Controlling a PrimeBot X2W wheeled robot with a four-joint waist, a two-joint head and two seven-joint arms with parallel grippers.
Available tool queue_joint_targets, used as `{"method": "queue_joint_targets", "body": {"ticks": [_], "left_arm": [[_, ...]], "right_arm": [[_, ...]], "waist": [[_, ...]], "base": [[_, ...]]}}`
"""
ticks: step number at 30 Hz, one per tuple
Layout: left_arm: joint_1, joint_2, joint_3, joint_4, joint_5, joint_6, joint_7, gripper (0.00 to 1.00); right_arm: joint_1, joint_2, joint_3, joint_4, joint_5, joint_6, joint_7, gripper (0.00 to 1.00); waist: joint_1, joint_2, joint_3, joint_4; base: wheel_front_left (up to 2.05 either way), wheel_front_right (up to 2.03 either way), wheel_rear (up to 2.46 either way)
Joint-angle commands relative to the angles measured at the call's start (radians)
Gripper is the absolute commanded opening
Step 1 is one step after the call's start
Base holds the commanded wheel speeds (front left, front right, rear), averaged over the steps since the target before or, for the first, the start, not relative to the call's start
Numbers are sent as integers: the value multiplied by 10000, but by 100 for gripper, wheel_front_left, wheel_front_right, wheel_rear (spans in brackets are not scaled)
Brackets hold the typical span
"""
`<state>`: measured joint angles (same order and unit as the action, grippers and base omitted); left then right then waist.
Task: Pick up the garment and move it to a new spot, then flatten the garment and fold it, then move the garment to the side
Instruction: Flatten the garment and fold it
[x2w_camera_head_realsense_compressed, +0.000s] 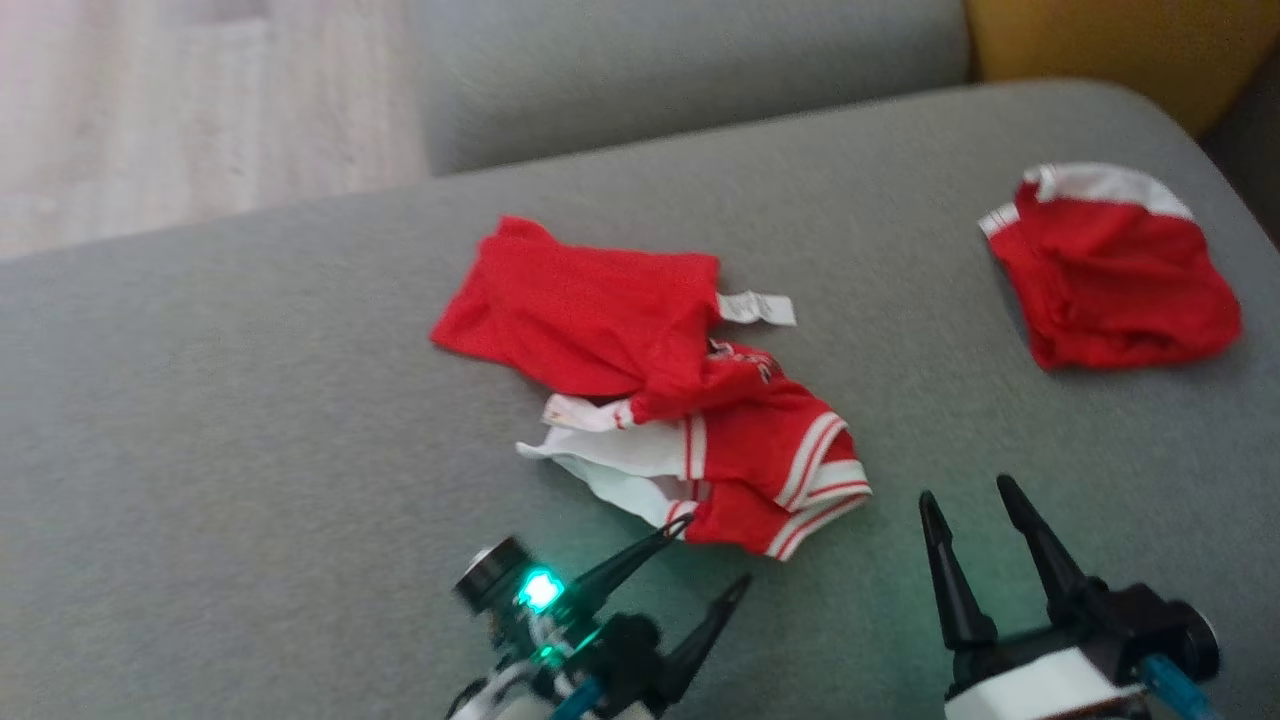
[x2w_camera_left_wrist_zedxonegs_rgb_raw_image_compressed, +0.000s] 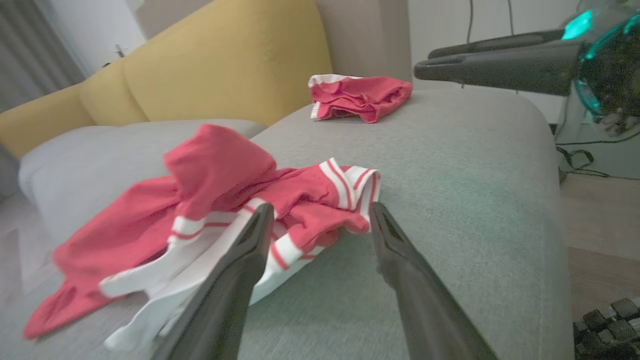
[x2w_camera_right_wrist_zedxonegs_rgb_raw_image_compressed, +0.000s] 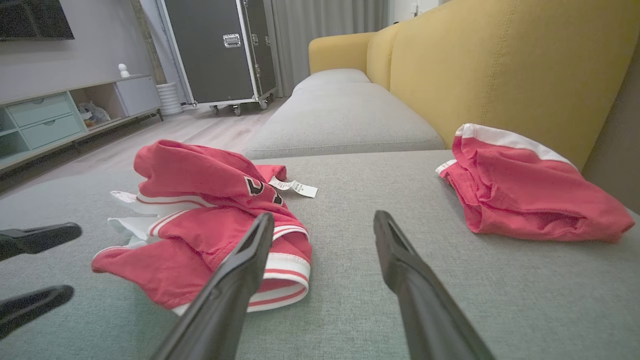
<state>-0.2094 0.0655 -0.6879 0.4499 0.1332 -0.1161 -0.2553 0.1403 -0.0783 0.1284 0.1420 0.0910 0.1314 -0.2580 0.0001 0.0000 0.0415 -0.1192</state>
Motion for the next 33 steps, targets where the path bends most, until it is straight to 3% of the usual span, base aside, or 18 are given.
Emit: {"method": "queue_joint_targets", "body": {"ticks": [1, 6, 10, 15, 18, 20, 21, 22, 23, 25, 26, 27, 33], "left_arm": [[-688, -105, -23, -41, 32, -63, -64, 100], [-1664, -139, -1343, 884, -226, -133, -64, 100], [-2204, -147, -1682, 1592, -448, -116, 35, 100], [-2860, -150, -1738, 2573, -826, 641, 671, 100], [-2992, -150, -1893, 3016, -1142, 841, 1000, 100], [-3051, -151, -1966, 3304, -1357, 938, 1273, 65], [-3090, -151, -1979, 3434, -1456, 1006, 1381, 57], [-3149, -151, -2004, 3531, -1533, 1068, 1429, 60], [-3207, -151, -2008, 3594, -1620, 1152, 1414, 71], [-3293, -151, -1997, 3792, -1846, 1264, 1526, 46], [-3326, -151, -1981, 3924, -1984, 1287, 1647, 29], [-3358, -151, -1962, 4081, -2128, 1296, 1812, 0], [-3495, -152, -1913, 4477, -3089, 976, 2203, 0]], "right_arm": [[-543, -191, 271, -358, -81, -7, -38, 100], [-804, -164, 302, -412, -90, -7, -38, 100], [-938, -120, 350, -433, -90, -7, -38, 100], [-1171, -32, 478, -418, -91, -7, -38, 100], [-1243, 15, 469, -392, -94, -7, -38, 100], [-1277, 38, 484, -365, -99, -7, -38, 100], [-1290, 51, 482, -355, -98, -7, -38, 100], [-1301, 63, 479, -350, -95, -7, -38, 100], [-1308, 76, 485, -343, -90, -7, -38, 100], [-1308, 94, 514, -320, -84, -7, -38, 100], [-1305, 102, 534, -305, -81, -7, -38, 100], [-1301, 110, 546, -295, -74, -7, -38, 100], [-1268, 139, 593, -257, -59, -7, -38, 100]], "waist": [[-1, 0, 503, -536], [-1, 0, 995, -1080], [-1, 0, 1299, -1333], [-1, 0, 1663, -1669], [-1, 0, 1719, -1781], [-1, 0, 1709, -1870], [-1, 0, 1697, -1909], [-1, 0, 1684, -1945], [-1, 0, 1662, -1981], [-1, 0, 1616, -2041], [-1, 0, 1586, -2073], [-1, 0, 1561, -2104], [-1, 0, 1356, -2267]], "base": [[0, 0, 0], [0, 0, 0], [0, 0, 0], [0, 0, 0], [0, 0, 0], [0, 0, 0], [0, 0, 0], [0, 0, 0], [0, 0, 0], [0, 0, 0], [0, 0, 0], [0, 0, 0], [0, 0, 0]]}}
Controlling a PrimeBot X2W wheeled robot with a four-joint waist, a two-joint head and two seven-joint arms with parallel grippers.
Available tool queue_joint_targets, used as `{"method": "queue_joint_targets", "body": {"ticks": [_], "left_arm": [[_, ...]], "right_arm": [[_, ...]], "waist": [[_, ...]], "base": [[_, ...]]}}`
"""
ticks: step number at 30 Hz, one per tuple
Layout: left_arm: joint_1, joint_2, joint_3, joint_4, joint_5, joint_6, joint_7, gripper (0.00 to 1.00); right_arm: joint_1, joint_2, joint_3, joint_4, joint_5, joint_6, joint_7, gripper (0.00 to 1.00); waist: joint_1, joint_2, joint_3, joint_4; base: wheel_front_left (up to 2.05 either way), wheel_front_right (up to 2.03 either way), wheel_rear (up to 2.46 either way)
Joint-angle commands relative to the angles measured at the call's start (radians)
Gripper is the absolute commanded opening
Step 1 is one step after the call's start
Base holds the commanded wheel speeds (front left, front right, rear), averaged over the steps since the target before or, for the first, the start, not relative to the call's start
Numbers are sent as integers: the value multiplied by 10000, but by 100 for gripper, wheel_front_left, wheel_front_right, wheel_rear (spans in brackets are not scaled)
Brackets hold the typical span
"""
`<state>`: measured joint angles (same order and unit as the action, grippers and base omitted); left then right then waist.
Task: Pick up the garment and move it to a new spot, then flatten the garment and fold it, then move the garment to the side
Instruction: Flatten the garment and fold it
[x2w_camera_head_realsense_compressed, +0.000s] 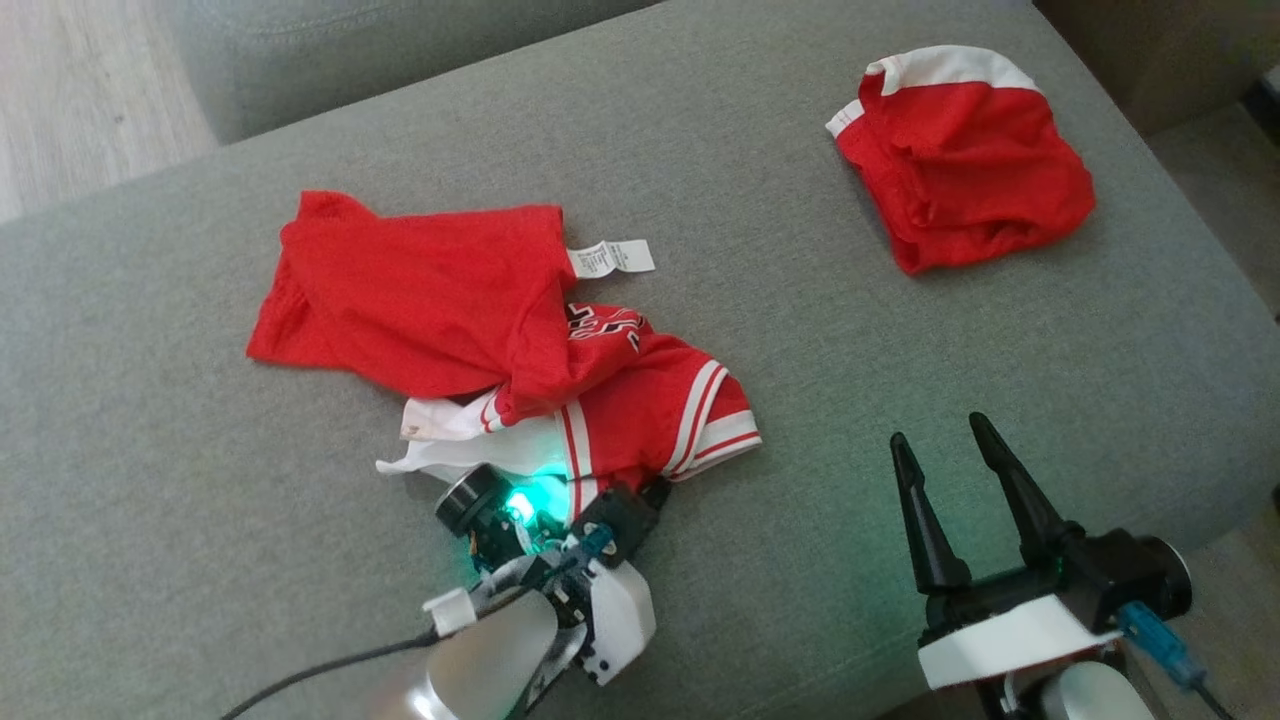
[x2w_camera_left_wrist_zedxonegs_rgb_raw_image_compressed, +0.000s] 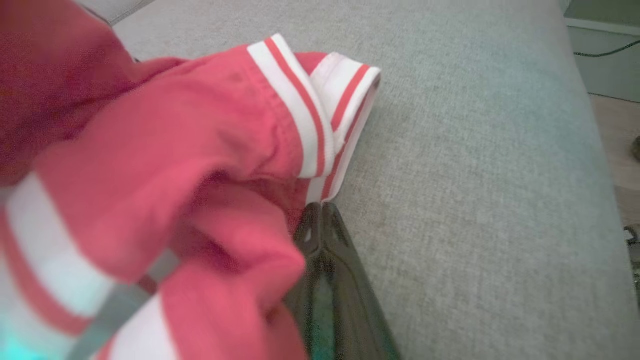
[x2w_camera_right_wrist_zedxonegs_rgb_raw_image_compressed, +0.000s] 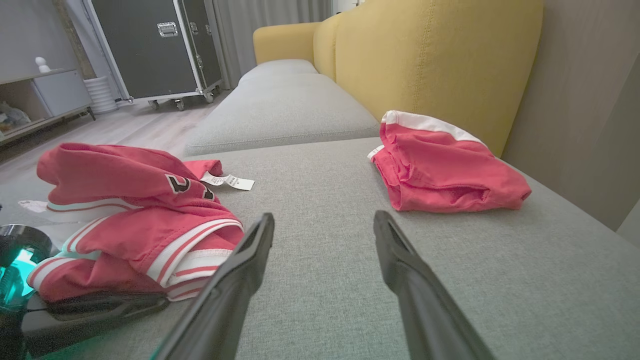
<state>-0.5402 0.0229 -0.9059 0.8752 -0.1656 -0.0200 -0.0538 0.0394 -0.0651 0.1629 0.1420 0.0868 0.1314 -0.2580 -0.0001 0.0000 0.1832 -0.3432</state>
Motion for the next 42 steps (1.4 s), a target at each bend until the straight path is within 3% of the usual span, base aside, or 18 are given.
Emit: {"method": "queue_joint_targets", "body": {"ticks": [1, 9, 15, 20, 26, 30, 34, 42], "left_arm": [[-205, 274, 263, 139, -278, -55, 74, 0], [-893, 274, -98, -1690, -1965, -617, -926, 0], [-2914, 274, -72, -3058, -3068, -723, -1386, 0], [-5376, 314, 773, -2870, -2891, -641, -1930, 0], [-7225, 953, 2536, -2654, -2808, -368, -2072, 0], [-6448, 1482, 3103, -2540, -2932, -428, -2076, 0], [-4223, 1951, 3312, -2364, -3388, -514, -2078, 0], [447, 2646, 4873, -3280, -4043, 268, -2079, 0]], "right_arm": [[-240, 7, 231, -251, -16, -7, -38, 100], [-40, -15, 234, -156, 32, -7, -38, 100], [170, -48, 327, -64, 122, -7, -38, 100], [327, -92, 474, 5, 159, -7, -38, 100], [559, -124, 359, -27, 187, -7, -38, 100], [688, -136, 224, -90, 178, -7, -38, 100], [775, -159, 131, -209, 151, -7, -38, 100], [628, -191, -77, -373, 87, -7, -38, 100]], "waist": [[1, 0, -124, -42], [1, 0, -843, -124], [1, 0, -1418, -157], [1, 0, -1717, -210], [1, 0, -1934, 35], [1, 0, -2044, 413], [1, 0, -1934, 896], [1, 0, -1294, 1594]], "base": [[0, 0, 0], [0, 0, 0], [0, 0, 0], [0, 0, 0], [0, 0, 0], [0, 0, 0], [0, 0, 0], [0, 0, 0]]}}
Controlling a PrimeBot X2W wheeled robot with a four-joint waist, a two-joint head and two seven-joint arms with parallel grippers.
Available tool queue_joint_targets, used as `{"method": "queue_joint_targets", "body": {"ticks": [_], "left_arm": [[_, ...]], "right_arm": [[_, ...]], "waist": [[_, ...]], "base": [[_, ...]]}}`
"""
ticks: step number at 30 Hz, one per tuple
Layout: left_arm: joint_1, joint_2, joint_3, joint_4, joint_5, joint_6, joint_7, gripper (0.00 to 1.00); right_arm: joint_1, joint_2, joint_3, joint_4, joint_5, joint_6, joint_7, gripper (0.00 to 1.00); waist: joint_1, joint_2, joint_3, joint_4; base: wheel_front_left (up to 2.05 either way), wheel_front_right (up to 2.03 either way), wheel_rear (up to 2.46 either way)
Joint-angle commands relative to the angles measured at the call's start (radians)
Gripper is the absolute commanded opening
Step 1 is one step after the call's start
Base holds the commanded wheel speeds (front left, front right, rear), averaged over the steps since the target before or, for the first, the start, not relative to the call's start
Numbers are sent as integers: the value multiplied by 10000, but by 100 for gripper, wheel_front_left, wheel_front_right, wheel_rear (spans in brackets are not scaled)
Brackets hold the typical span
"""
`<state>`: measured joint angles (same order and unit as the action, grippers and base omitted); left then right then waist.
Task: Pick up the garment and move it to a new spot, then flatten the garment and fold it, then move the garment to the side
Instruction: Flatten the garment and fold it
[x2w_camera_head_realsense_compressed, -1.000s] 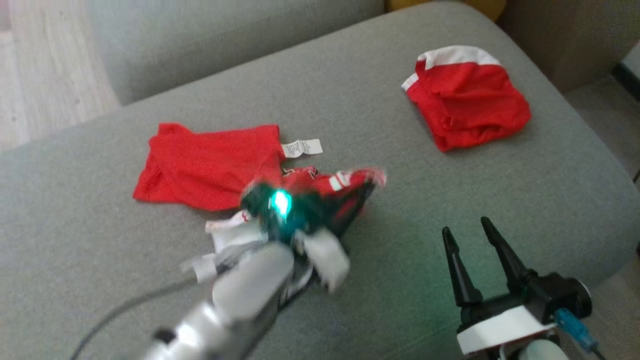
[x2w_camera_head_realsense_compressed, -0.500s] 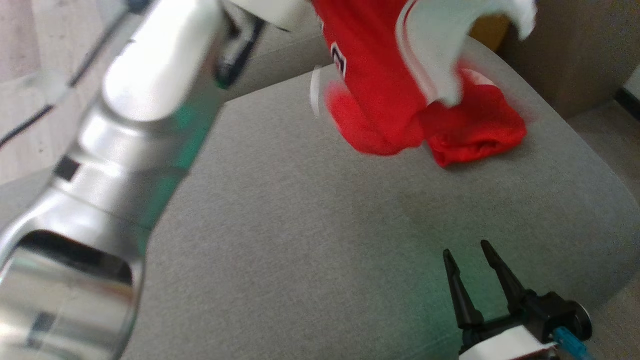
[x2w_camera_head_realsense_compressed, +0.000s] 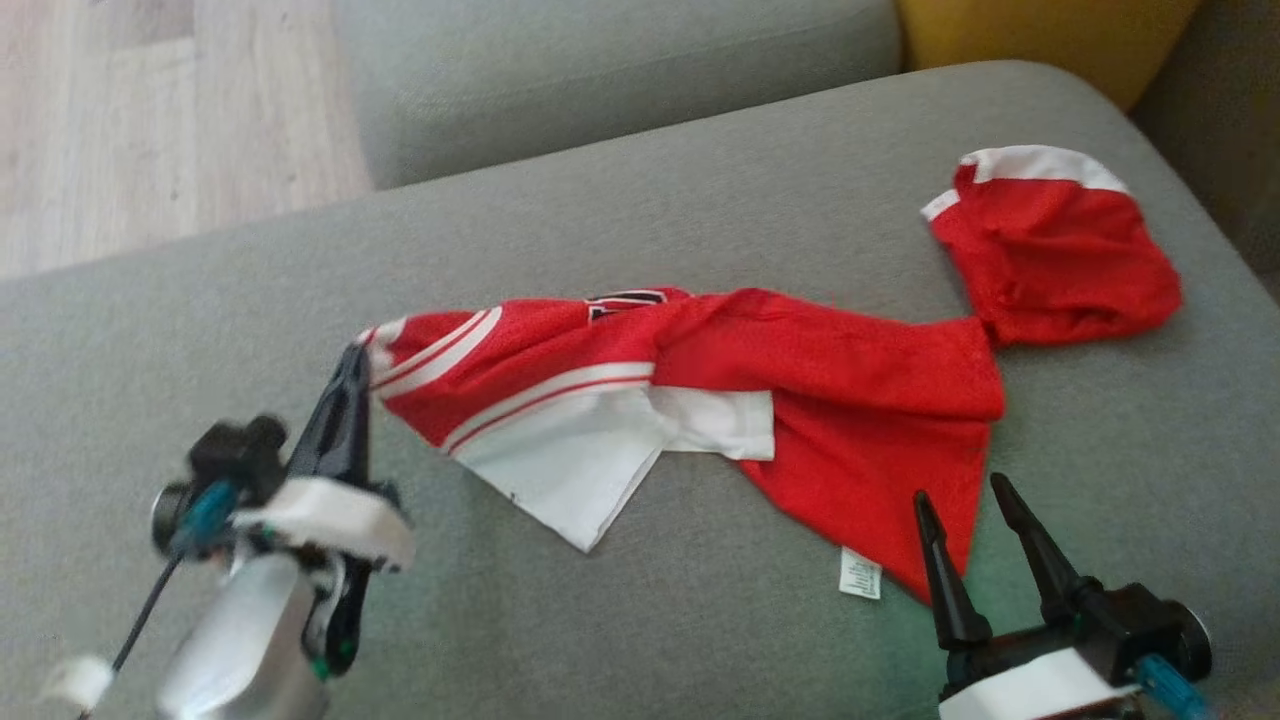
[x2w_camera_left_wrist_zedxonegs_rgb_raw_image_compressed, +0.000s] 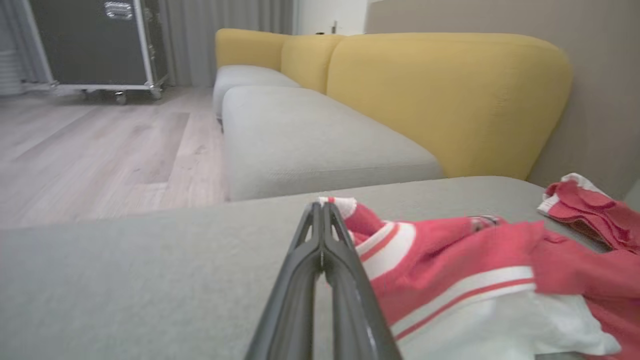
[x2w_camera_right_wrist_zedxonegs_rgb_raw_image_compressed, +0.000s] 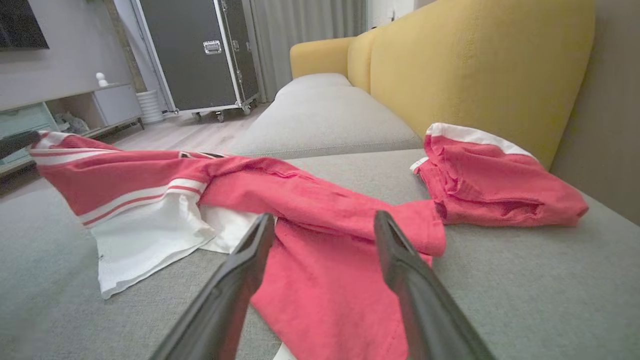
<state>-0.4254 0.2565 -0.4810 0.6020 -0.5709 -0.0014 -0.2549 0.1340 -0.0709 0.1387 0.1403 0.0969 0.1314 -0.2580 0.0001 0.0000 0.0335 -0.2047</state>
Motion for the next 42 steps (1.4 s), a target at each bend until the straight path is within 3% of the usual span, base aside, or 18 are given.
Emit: {"method": "queue_joint_targets", "body": {"ticks": [1, 6, 7, 8, 14, 20, 25, 30, 39, 40, 42], "left_arm": [[-378, 375, 852, -682, 30, 139, -67, 0], [618, 524, 1806, -1374, 293, 212, -67, 2], [749, 505, 1989, -1525, 359, 198, -68, 45], [877, 480, 2187, -1692, 472, 230, -68, 100], [2024, -122, 2919, -2719, 1629, 558, -68, 100], [3280, -1120, 2404, -3012, 2433, 468, -68, 100], [3617, -1605, 1046, -1917, 3212, 185, -21, 100], [2920, -1676, 215, -650, 4135, 335, -14, 100], [2191, -1830, 29, 790, 4252, 505, -56, 100], [2152, -1838, 28, 879, 4236, 504, -59, 88], [2081, -1853, 22, 981, 4213, 499, -62, 49]], "right_arm": [[-332, -140, 151, -361, -21, -7, -38, 100], [-376, -156, 85, -379, -48, -7, -38, 100], [-380, -150, 90, -375, -60, -7, -38, 100], [-383, -142, 101, -372, -66, -7, -38, 100], [-354, -85, 88, -360, -55, -7, -38, 100], [-346, -54, 48, -364, -47, -7, -38, 100], [-407, -60, 91, -352, -31, -7, -38, 100], [-505, -119, 146, -339, -21, -7, -38, 100], [-574, -178, 161, -330, -13, -7, -38, 100], [-576, -173, 167, -326, -14, -7, -38, 100], [-584, -160, 166, -319, -11, -7, -38, 100]], "waist": [[-1, 0, 236, 249], [-1, 0, 364, 393], [-1, 0, 382, 422], [-1, 0, 400, 443], [-1, 0, 457, 588], [-1, 0, 478, 693], [-1, 0, 570, 755], [-1, 0, 675, 738], [-1, 0, 787, 583], [-1, 0, 789, 567], [-1, 0, 795, 548]], "base": [[0, 0, 0], [0, 0, 0], [0, 0, 0], [0, 0, 0], [0, 0, 0], [0, 0, 0], [0, 0, 0], [0, 0, 0], [0, 0, 0], [0, 0, 0], [0, 0, 0]]}}
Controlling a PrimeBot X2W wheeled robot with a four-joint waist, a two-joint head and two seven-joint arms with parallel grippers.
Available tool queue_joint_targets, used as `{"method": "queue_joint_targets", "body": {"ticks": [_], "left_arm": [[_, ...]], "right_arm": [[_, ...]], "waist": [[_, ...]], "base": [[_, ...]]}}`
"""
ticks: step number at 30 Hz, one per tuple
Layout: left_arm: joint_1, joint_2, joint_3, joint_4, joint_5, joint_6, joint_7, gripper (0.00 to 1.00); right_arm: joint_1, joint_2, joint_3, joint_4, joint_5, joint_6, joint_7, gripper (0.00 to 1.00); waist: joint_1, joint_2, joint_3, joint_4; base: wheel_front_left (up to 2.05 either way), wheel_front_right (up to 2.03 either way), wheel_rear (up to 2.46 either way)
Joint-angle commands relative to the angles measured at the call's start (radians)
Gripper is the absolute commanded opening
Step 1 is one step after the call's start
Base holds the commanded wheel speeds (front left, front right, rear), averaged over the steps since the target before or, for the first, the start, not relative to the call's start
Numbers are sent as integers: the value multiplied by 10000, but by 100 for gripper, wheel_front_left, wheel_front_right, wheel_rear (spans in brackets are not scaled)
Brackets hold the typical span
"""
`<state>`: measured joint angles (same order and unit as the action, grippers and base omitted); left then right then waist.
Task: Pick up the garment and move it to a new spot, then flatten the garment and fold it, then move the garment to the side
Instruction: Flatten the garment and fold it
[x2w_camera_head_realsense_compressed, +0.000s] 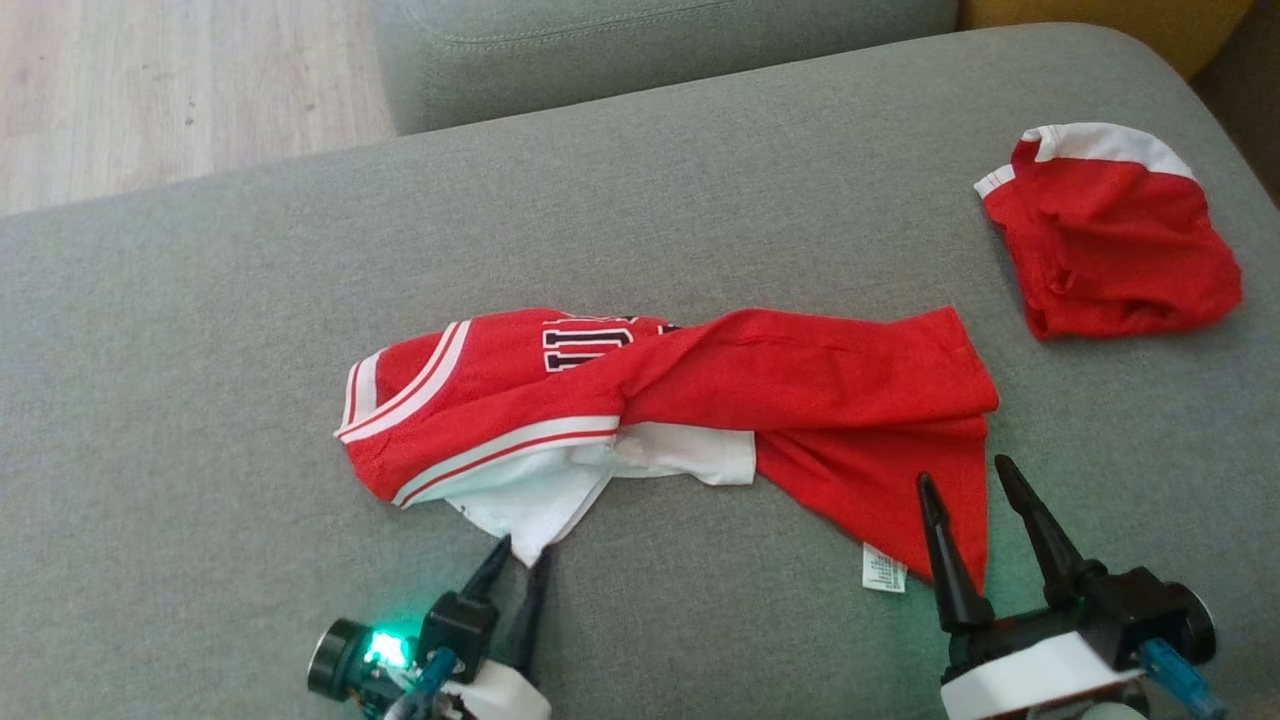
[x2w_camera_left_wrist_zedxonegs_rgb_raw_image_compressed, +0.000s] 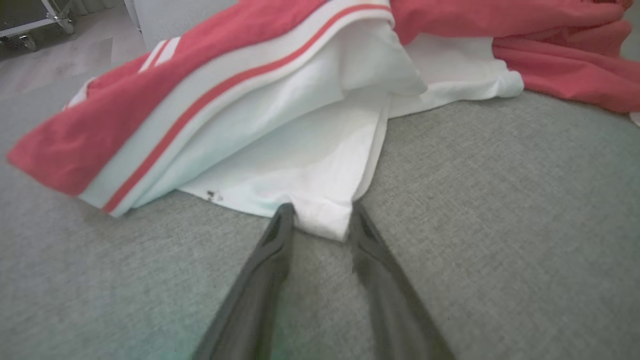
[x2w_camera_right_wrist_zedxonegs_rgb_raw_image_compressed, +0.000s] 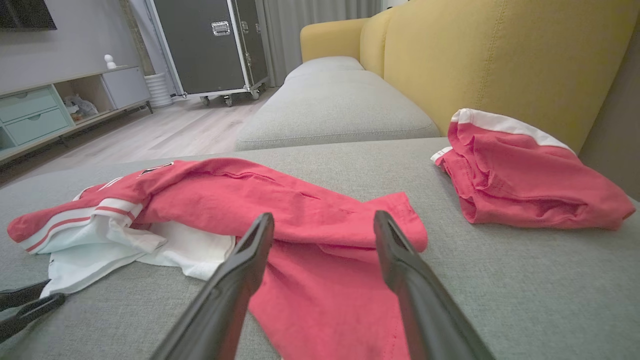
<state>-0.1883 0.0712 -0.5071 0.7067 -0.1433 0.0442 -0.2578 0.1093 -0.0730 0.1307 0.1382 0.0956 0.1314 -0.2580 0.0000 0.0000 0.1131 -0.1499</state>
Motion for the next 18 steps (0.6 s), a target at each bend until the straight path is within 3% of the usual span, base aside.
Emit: {"method": "queue_joint_targets", "body": {"ticks": [1, 2, 4, 10, 18], "left_arm": [[-323, -5, 271, -77, -48, 46, -35, 43], [-343, -6, 267, -106, -34, 52, -35, 32], [-351, -8, 268, -141, -28, 43, -36, 0], [-312, 42, 346, -411, -29, 84, -38, 0], [4, 805, 959, -2880, 194, 564, -39, 0]], "right_arm": [[-339, -132, 239, -296, 4, -7, -38, 100], [-340, -124, 232, -293, 4, -7, -38, 100], [-335, -109, 222, -282, 8, -7, -38, 100], [-285, -128, 161, -262, 14, -7, -38, 100], [-491, -422, -223, 265, 409, -7, -38, 100]], "waist": [[0, 0, 2, 0], [0, 0, 5, 0], [0, 0, -8, 9], [0, 0, -155, 73], [0, 0, -304, 503]], "base": [[0, 0, 0], [0, 0, 0], [0, 0, 0], [0, 0, 0], [0, 0, 0]]}}
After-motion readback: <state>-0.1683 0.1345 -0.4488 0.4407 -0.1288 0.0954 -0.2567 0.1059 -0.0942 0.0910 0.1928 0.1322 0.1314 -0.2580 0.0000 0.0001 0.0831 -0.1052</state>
